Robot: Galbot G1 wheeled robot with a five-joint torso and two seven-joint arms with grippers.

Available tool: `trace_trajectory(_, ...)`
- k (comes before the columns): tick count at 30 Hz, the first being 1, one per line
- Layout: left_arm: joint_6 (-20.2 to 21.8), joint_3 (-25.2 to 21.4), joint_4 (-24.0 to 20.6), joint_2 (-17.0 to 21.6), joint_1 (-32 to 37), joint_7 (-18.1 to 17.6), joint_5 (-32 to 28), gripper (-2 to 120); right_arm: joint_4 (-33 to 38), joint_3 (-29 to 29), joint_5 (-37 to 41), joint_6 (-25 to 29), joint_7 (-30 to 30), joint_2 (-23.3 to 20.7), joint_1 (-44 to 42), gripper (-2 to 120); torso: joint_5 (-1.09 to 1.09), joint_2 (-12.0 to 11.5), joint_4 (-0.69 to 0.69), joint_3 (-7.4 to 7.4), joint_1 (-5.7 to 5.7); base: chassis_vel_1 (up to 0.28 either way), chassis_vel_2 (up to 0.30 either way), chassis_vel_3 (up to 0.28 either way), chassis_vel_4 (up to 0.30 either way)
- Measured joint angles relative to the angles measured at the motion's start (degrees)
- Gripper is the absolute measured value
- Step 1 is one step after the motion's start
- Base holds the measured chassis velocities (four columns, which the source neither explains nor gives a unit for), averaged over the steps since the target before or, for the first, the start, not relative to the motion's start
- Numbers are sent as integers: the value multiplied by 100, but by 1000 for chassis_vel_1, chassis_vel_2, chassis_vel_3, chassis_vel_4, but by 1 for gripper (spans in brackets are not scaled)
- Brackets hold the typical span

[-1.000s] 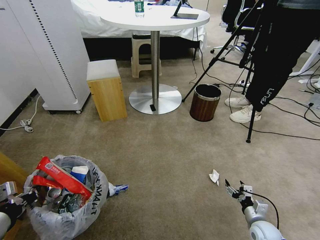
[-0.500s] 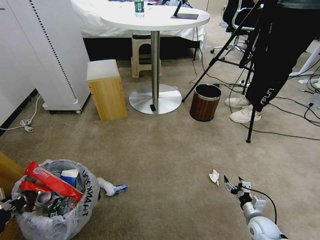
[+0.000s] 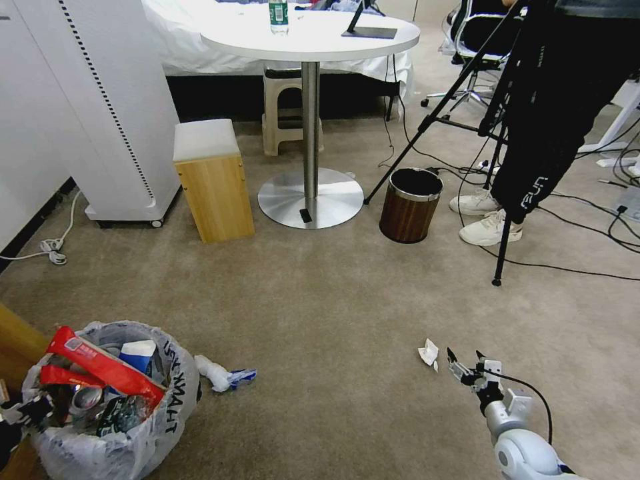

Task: Pick up the trash bin and place the garbage on the floor into it.

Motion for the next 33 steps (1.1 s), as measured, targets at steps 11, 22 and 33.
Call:
trace_trajectory(11,0,40,-28,1,-21,-1,17,0,-83,-555,-160,-95,8,87,-6,82,0,0,0,0,0,0,0,0,0)
trace_trajectory(22,0,60,-33,-44,-34,-3,38,0,-130,-873,-255,-12,-62,82,71,82,0,0,0,0,0,0,0,0,0)
trace_trajectory(33,1,184,-28,-52,-62,-3,103,0,-101,-762,-365,-48,89,181,-66,82,0,0,0,0,0,0,0,0,0)
